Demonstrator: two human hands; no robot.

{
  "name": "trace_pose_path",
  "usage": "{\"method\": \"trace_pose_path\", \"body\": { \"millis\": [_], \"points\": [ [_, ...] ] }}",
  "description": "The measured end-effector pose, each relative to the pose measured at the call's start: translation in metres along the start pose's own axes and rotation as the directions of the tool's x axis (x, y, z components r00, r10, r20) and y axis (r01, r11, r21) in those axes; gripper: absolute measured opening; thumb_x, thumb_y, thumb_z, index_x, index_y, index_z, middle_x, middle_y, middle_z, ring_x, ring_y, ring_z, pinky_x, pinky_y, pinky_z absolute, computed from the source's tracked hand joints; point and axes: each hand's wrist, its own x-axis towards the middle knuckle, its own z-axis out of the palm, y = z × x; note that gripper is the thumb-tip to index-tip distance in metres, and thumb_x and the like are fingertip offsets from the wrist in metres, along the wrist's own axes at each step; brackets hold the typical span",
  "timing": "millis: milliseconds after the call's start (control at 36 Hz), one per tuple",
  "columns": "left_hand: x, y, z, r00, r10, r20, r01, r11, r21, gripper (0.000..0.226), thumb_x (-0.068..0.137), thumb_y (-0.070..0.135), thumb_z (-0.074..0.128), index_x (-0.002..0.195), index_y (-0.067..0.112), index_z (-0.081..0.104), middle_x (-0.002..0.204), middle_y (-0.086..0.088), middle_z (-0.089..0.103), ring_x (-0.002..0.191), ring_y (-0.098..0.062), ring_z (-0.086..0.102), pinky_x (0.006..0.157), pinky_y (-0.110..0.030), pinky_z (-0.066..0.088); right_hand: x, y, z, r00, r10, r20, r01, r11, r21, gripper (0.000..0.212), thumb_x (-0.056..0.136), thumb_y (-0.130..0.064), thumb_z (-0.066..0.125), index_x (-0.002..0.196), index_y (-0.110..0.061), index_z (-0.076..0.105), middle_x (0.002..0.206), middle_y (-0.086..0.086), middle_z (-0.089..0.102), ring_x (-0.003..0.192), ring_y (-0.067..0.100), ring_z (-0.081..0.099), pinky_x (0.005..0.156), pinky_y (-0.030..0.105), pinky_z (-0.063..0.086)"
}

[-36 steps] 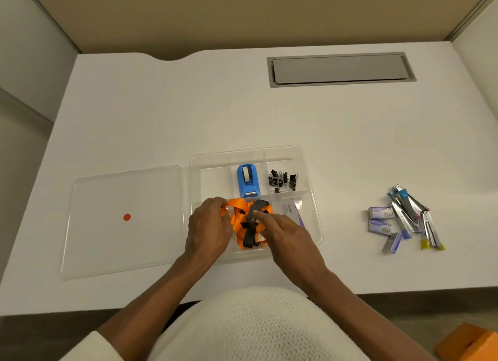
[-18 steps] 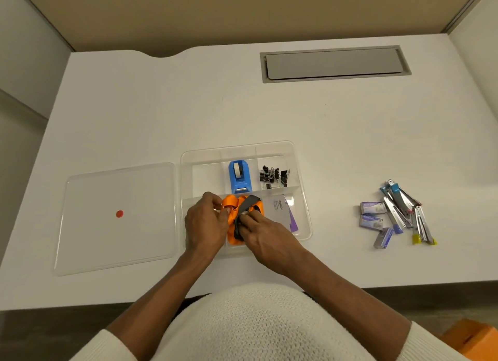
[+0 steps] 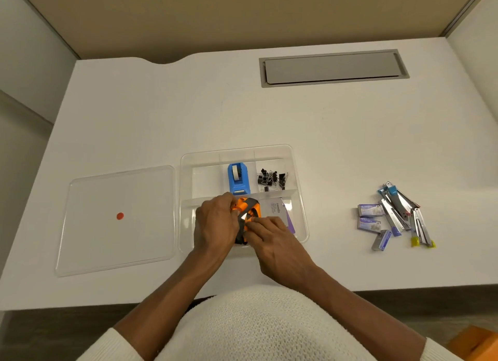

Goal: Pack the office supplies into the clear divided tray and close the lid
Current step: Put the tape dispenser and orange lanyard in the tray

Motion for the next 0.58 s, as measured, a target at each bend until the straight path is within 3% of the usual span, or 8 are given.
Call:
{"method": "trace_pose_path", "body": {
  "millis": [83, 194, 278, 417, 500, 583],
  "points": [
    [-0.002, 0.001, 0.001, 0.989, 0.01, 0.148, -0.038, 0.982, 0.187, 0.019, 0.098, 0.025, 0.067, 0.116, 0.019, 0.071, 0.106, -0.004, 0.076, 0.091, -0.02, 0.071, 0.081, -0.026, 0.055, -0.009, 0.005, 0.006, 0.997, -0.05, 0.054, 0.051, 0.998, -0.023, 0.038, 0.108, -0.04, 0.042, 0.126, -0.014, 0.065, 0.131, 0.007, 0.07, 0.13, 0.024, 0.059, 0.121, 0.057, 0.029],
    [-0.003, -0.005, 0.007, 0.956, 0.102, 0.275, -0.186, 0.936, 0.299, 0.02, 0.099, 0.012, 0.054, 0.116, 0.014, 0.064, 0.114, -0.01, 0.065, 0.099, -0.029, 0.065, 0.074, -0.031, 0.042, -0.011, 0.007, 0.009, 0.987, -0.074, 0.144, 0.082, 0.995, -0.049, 0.059, 0.11, -0.053, 0.029, 0.129, -0.01, 0.065, 0.136, 0.012, 0.068, 0.138, 0.027, 0.054, 0.127, 0.061, 0.012],
    [0.003, -0.008, 0.009, 0.919, 0.178, 0.352, -0.304, 0.889, 0.342, 0.027, 0.098, 0.006, 0.047, 0.119, 0.012, 0.063, 0.118, -0.014, 0.062, 0.102, -0.035, 0.063, 0.074, -0.034, 0.04, -0.001, 0.004, 0.005, 0.979, -0.042, 0.198, 0.058, 0.996, -0.075, 0.059, 0.11, -0.053, 0.03, 0.121, -0.012, 0.07, 0.128, 0.01, 0.07, 0.135, 0.027, 0.056, 0.126, 0.062, 0.012],
    [0.012, -0.014, 0.009, 0.912, 0.221, 0.346, -0.344, 0.87, 0.352, 0.025, 0.099, 0.013, 0.047, 0.116, 0.013, 0.066, 0.095, -0.002, 0.051, 0.092, -0.024, 0.058, 0.069, -0.026, 0.037, 0.012, -0.005, -0.003, 0.983, -0.002, 0.186, 0.023, 0.994, -0.111, 0.036, 0.103, -0.03, 0.043, 0.101, -0.012, 0.074, 0.108, 0.009, 0.073, 0.119, 0.03, 0.058, 0.126, 0.058, 0.014],
    [0.015, -0.016, 0.012, 0.901, 0.252, 0.354, -0.382, 0.847, 0.369, 0.019, 0.098, 0.023, 0.059, 0.115, 0.016, 0.064, 0.104, -0.004, 0.056, 0.099, -0.02, 0.054, 0.07, -0.02, 0.039, 0.011, -0.009, -0.005, 0.999, -0.002, 0.041, 0.005, 0.997, -0.073, 0.014, 0.089, -0.016, 0.059, 0.091, -0.013, 0.072, 0.098, 0.007, 0.071, 0.105, 0.028, 0.058, 0.119, 0.055, 0.03],
    [0.016, -0.022, 0.015, 0.909, 0.237, 0.344, -0.373, 0.829, 0.417, 0.031, 0.096, 0.032, 0.067, 0.123, 0.018, 0.061, 0.115, -0.007, 0.061, 0.104, -0.022, 0.056, 0.081, -0.029, 0.049, 0.007, -0.009, -0.007, 1.0, 0.009, 0.03, -0.007, 0.998, -0.063, 0.013, 0.09, -0.025, 0.064, 0.091, -0.014, 0.072, 0.097, 0.006, 0.07, 0.097, 0.025, 0.056, 0.111, 0.051, 0.037]
  ]
}}
